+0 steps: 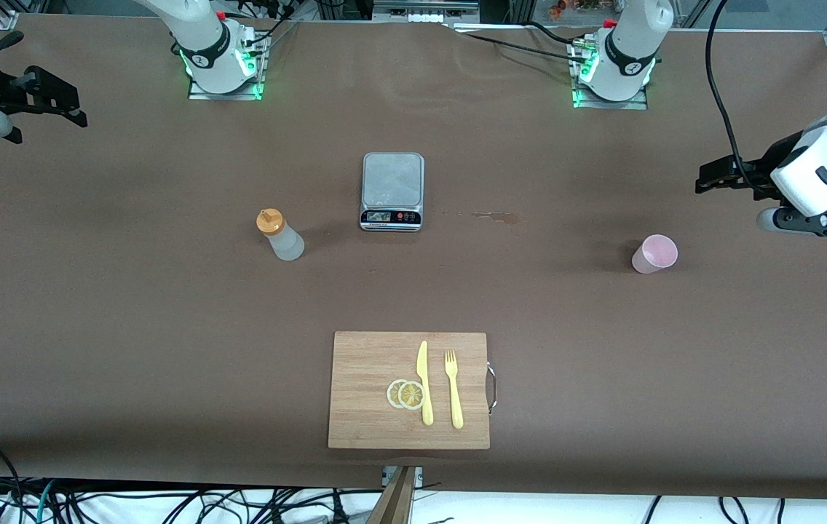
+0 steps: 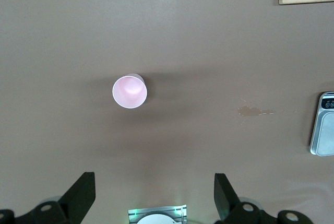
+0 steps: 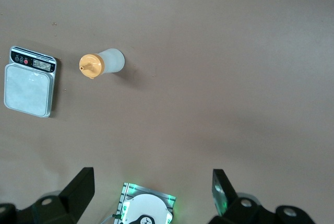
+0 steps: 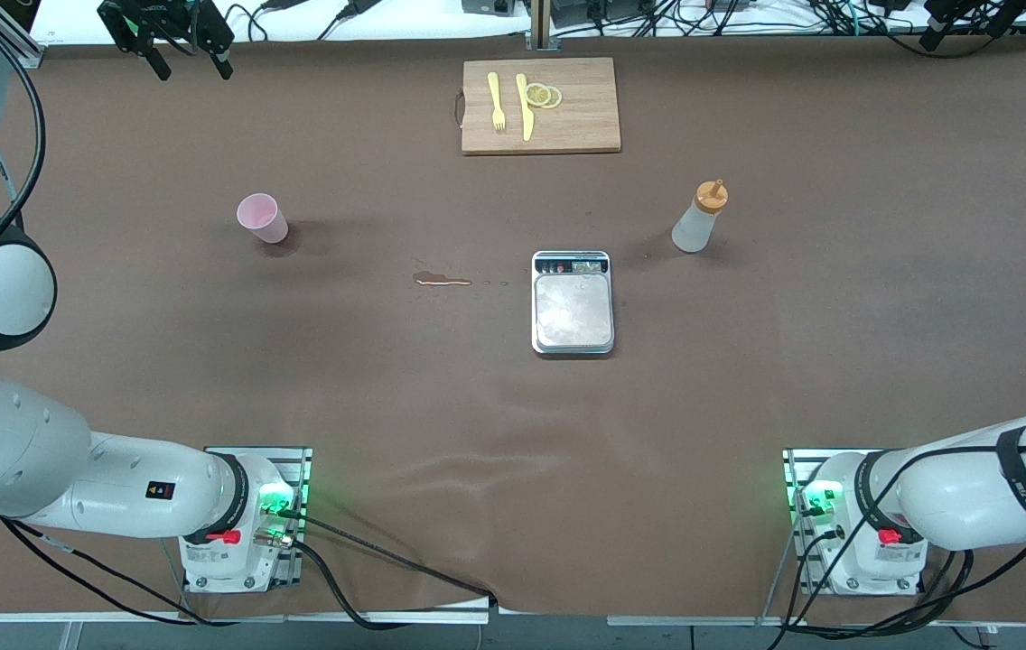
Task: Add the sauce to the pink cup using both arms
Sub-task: 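Move the left gripper down toward the pink cup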
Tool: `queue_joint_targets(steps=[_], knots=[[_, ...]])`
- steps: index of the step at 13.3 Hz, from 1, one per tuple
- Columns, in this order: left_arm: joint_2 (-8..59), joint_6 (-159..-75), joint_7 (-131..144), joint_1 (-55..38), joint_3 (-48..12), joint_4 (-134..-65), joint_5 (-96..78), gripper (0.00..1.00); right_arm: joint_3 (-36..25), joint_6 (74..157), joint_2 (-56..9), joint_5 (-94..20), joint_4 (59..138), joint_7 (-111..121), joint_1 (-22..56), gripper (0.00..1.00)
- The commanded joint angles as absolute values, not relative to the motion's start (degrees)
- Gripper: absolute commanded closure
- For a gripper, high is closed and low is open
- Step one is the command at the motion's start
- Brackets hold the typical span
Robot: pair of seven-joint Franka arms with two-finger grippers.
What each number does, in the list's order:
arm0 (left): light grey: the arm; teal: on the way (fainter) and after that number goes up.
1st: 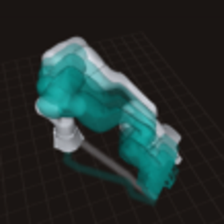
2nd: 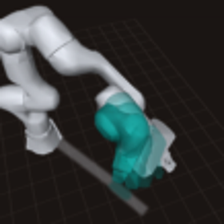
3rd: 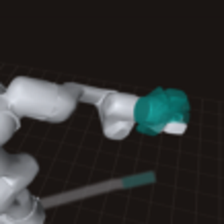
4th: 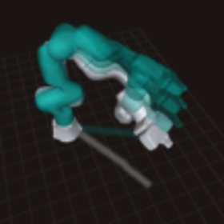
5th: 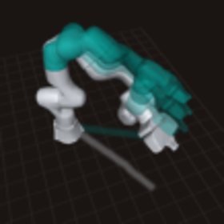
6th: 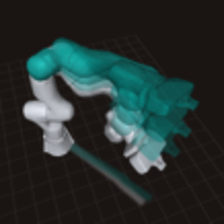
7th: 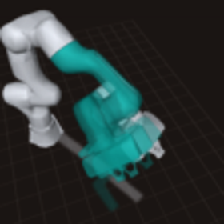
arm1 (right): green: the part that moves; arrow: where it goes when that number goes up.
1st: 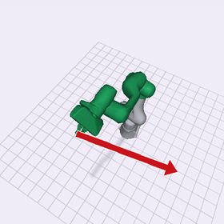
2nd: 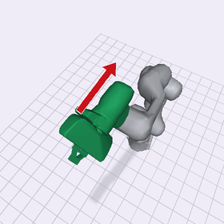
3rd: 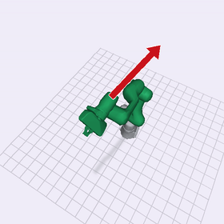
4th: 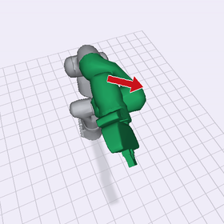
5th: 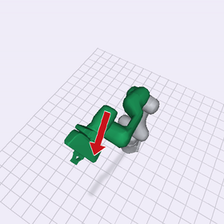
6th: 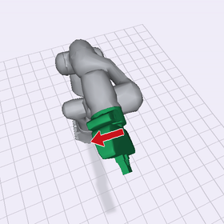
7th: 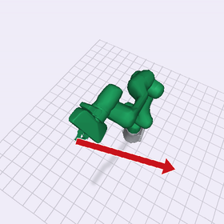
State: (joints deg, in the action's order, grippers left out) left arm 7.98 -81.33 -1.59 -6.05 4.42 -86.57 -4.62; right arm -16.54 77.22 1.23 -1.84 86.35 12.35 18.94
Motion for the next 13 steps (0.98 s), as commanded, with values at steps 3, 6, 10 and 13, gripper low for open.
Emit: queue_joint_targets(steps=[3,6,10,13], knots=[[8.96,-79.72,-1.49,-5.63,4.57,-84.37,-3.78,0.0,-16.35,76.73,1.49,-1.58,85.52,12.04,18.72,0.0],[9.4,-79.72,-1.67,-5.54,4.66,-84.37,-3.6,0.0,-16.35,76.73,1.49,-1.58,85.61,11.95,18.72,0.0],[11.33,-79.89,-2.46,-4.14,4.83,-84.37,-3.6,0.0,-16.44,76.82,1.41,-1.58,85.52,11.87,18.72,0.0],[13.44,-81.29,-4.47,-1.59,4.92,-84.72,-3.43,0.0,-16.52,76.64,1.49,-1.58,85.43,11.87,18.72,0.0]])
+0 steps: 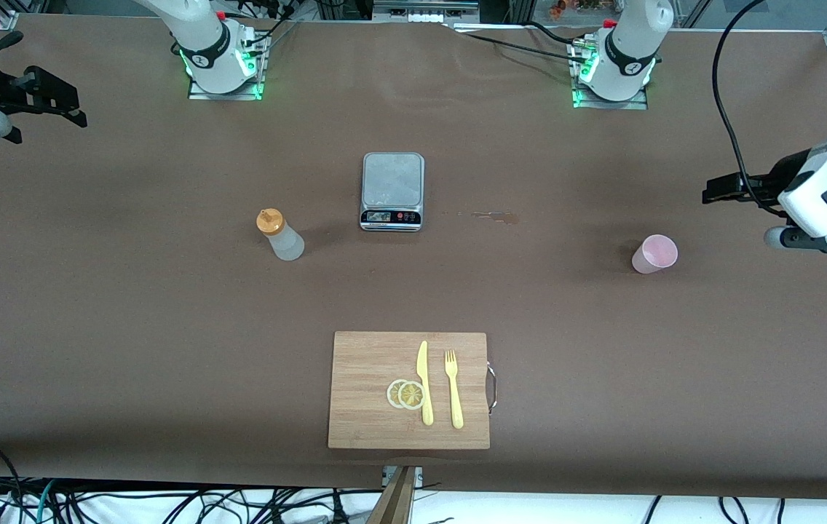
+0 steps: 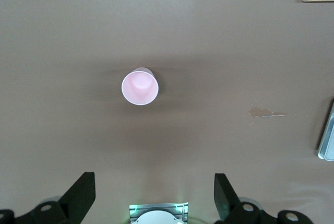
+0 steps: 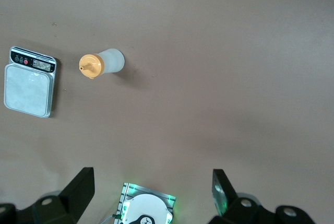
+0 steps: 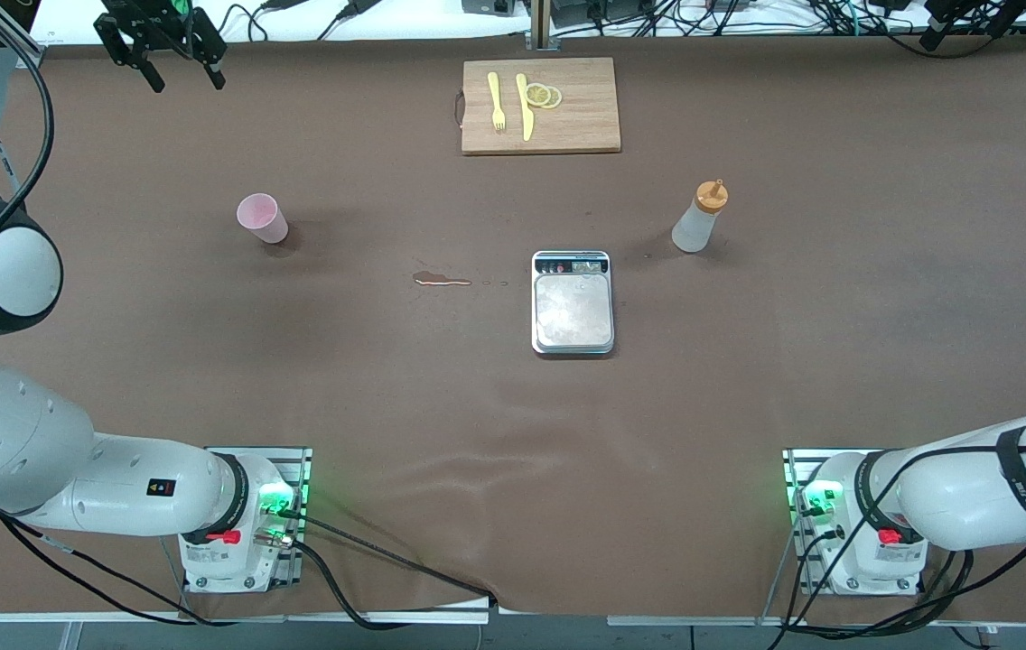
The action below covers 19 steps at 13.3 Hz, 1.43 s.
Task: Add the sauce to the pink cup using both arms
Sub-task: 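Move the left gripper down toward the pink cup, then close the left gripper around the pink cup's rim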
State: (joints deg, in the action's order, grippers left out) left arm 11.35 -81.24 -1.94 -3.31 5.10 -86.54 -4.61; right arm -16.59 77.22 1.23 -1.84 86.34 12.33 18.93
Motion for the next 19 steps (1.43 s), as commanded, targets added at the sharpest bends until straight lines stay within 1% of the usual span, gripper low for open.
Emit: queue_joint_targets(steps=[1,3,5,10,14,19], knots=[[14.14,-82.95,-6.05,-1.23,5.1,-85.51,-3.25,0.0,-16.44,76.73,1.49,-1.58,85.52,11.78,18.72,0.0],[16.6,-86.29,-6.94,0.26,5.18,-87.79,-3.16,0.0,-16.44,76.73,1.49,-1.58,85.52,11.78,18.72,0.0],[17.66,-89.63,-6.94,0.35,5.36,-89.82,-0.9,0.0,-16.35,76.82,1.49,-1.58,85.43,11.78,18.72,0.0],[22.67,-104.65,-7.03,1.49,5.36,-96.57,0.09,0.0,-16.52,76.38,1.49,-1.23,85.52,11.87,18.72,0.0],[22.5,-117.66,-10.37,1.67,5.36,-105.89,-0.26,0.0,-16.35,76.46,1.49,-1.23,85.52,11.78,18.81,0.0],[21.97,-125.32,-11.68,1.5,5.36,-112.31,-0.35,0.01,-16.44,76.38,1.49,-1.23,85.52,11.86,18.72,0.0]])
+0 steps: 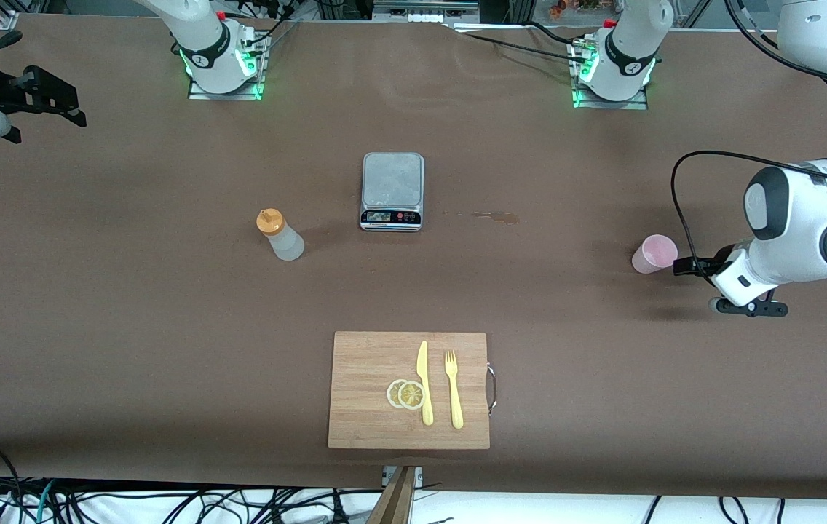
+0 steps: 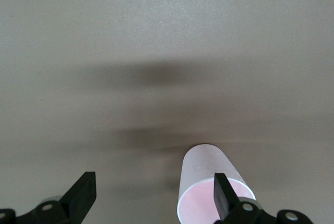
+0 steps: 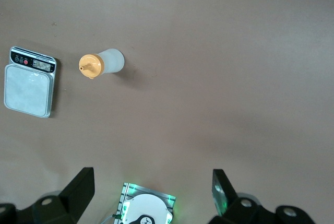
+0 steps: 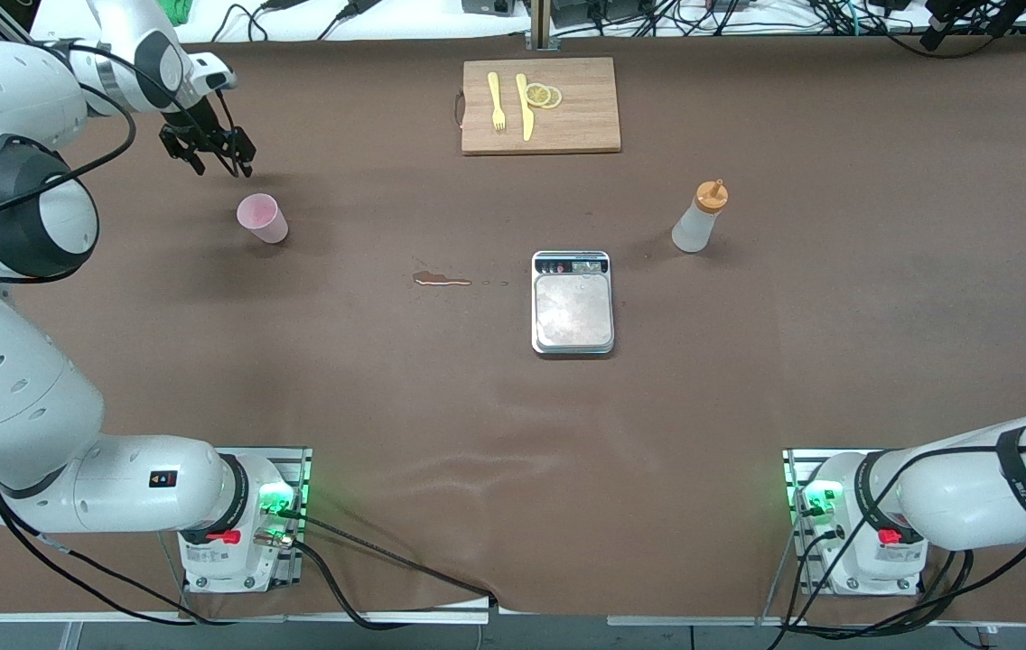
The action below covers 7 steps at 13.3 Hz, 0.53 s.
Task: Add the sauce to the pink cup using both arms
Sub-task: 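Close the left gripper around the pink cup's rim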
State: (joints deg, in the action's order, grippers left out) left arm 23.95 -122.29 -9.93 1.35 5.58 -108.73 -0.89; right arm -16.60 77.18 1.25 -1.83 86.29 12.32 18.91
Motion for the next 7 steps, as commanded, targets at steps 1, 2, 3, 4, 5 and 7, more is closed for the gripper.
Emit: queue_joint_targets(steps=[1,2,3,4,5,7], knots=[[21.97,-126.9,-12.12,1.49,5.36,-113.54,-0.35,0.01,-16.44,76.38,1.49,-1.23,85.52,11.87,18.81,0.0],[21.8,-128.22,-12.22,1.49,5.36,-114.95,-0.35,0.01,-16.44,76.38,1.49,-1.23,85.52,11.78,18.81,0.0],[21.27,-129.71,-12.22,1.41,5.36,-116.35,-0.35,0.02,-16.44,76.38,1.49,-1.23,85.52,11.78,18.81,0.0],[21.1,-131.03,-12.22,1.32,5.36,-117.59,-0.35,0.03,-16.44,76.38,1.49,-1.23,85.52,11.86,18.81,0.0],[20.83,-131.74,-12.22,1.14,5.36,-118.38,-0.35,0.04,-16.44,76.38,1.49,-1.23,85.52,11.87,18.72,0.0],[20.57,-131.66,-12.22,0.97,5.36,-118.48,-0.35,0.2,-16.44,76.38,1.49,-1.23,85.52,11.86,18.72,0.0]])
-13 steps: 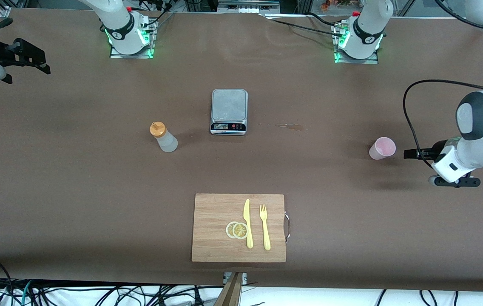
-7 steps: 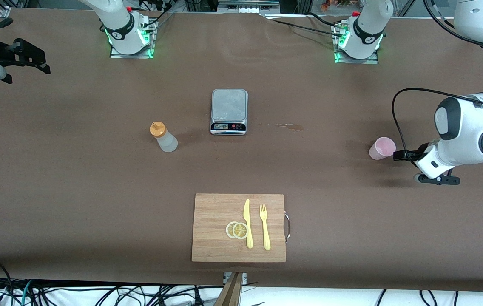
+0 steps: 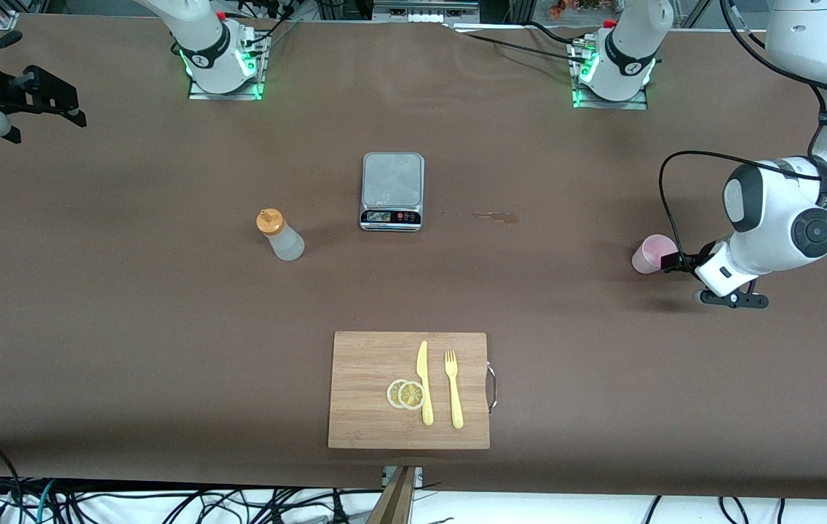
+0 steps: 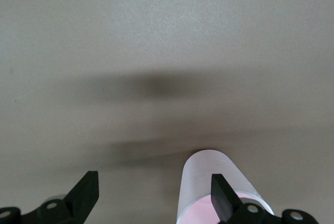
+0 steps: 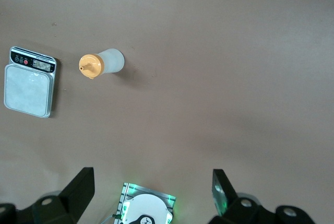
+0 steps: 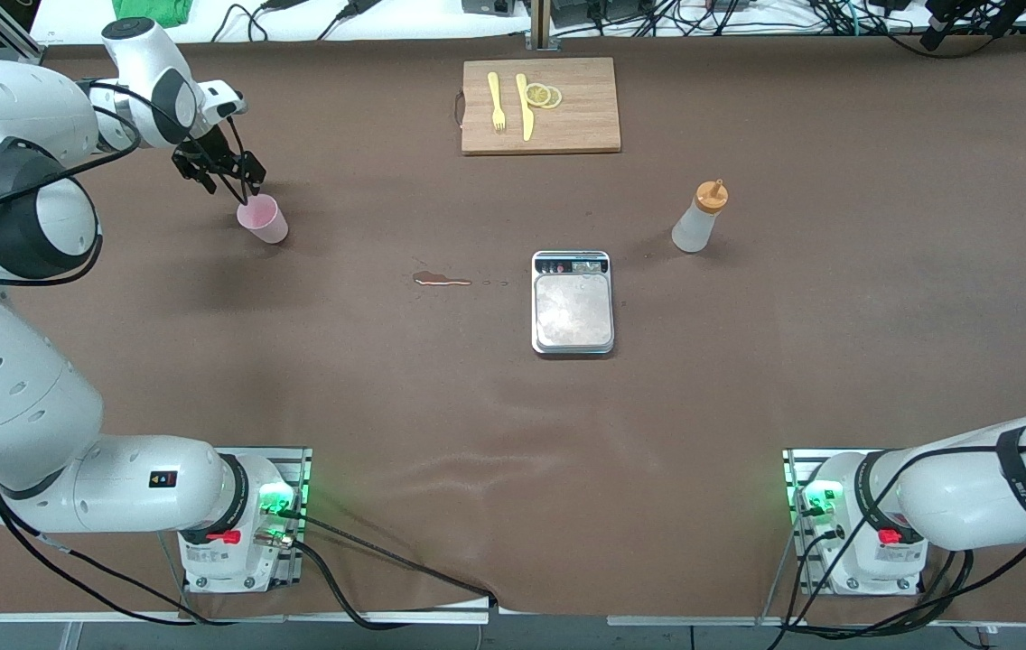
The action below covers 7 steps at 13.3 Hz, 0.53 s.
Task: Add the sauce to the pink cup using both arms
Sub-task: 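Close the left gripper around the pink cup's rim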
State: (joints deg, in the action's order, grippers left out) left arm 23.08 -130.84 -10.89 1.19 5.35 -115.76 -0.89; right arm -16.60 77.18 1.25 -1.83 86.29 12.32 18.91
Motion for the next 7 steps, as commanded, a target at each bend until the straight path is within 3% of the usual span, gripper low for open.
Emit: queue_joint_targets(steps=[1,2,7], knots=[[20.57,-131.4,-12.22,0.88,5.36,-118.39,-0.35,0.32,-16.44,76.38,1.49,-1.23,85.52,11.87,18.72,0.0],[20.57,-131.14,-12.22,0.88,5.36,-118.21,-0.35,0.38,-16.44,76.38,1.49,-1.23,85.52,11.87,18.72,0.0],[18.46,-127.62,-12.22,0.79,5.27,-117.16,-0.35,0.16,-16.44,76.46,1.49,-1.41,85.52,11.78,18.72,0.0]])
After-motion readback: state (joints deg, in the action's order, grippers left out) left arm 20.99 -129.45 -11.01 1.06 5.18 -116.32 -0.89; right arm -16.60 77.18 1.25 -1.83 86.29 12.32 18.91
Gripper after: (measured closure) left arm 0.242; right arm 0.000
